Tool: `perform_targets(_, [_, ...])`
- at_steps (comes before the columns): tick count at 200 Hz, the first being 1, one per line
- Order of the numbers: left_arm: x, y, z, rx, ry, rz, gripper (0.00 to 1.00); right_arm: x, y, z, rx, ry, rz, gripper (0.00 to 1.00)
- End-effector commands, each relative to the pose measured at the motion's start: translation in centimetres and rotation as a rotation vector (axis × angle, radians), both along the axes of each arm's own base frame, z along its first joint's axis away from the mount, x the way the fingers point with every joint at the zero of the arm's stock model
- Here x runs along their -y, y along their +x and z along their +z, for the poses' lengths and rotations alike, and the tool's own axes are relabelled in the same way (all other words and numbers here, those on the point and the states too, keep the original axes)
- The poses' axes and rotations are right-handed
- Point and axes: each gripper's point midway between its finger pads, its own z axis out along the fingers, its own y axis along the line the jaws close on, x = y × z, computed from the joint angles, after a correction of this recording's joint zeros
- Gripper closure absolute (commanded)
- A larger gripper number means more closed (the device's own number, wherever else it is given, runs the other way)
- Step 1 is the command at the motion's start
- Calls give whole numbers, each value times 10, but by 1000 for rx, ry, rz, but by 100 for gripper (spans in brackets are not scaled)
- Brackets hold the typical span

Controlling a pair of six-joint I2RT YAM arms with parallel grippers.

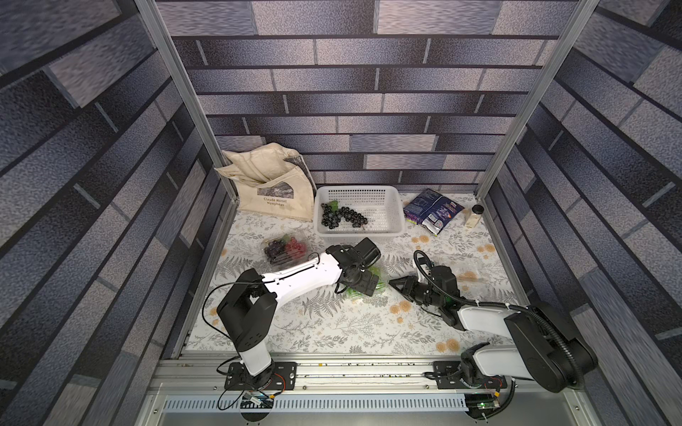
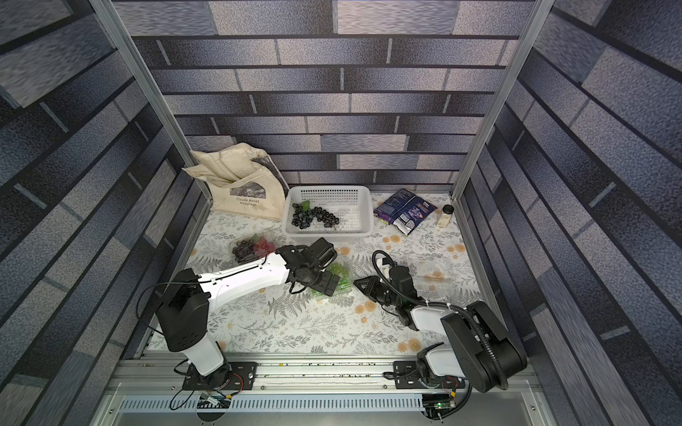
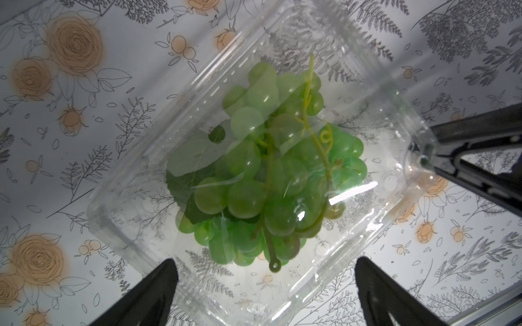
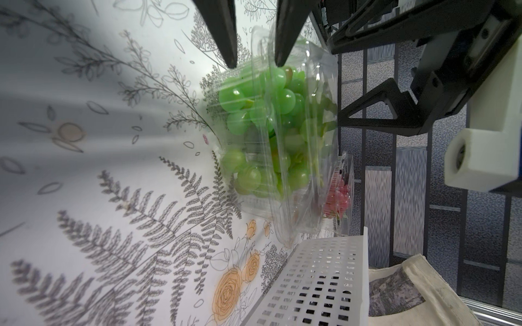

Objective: Pack grapes into containers
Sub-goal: Close the packing box at the center of the board.

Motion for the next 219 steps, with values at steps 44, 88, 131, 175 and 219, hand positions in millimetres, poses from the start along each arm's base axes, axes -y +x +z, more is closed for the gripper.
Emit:
perform_targets(44, [-10,-10,-12,-68,-6,20,0,-3,-1,-6,-13,31,12,81])
perform_targets(88, [-9,-10,-14,-78,-20,30,0,-5,-1,-10,-21,58,10,85])
perform_targets(131, [-9,-9,-16,-82,-26,37,0,-6,0,-13,-30,84,8,89])
perform_targets(175, [-10,-7,-13,-76,-36,50,0,-6,0,-9,-14,94,-1,88])
perform_targets(219, [-9,0,10,-26,-94,80,0,4,1,4,25,-17,-7,71])
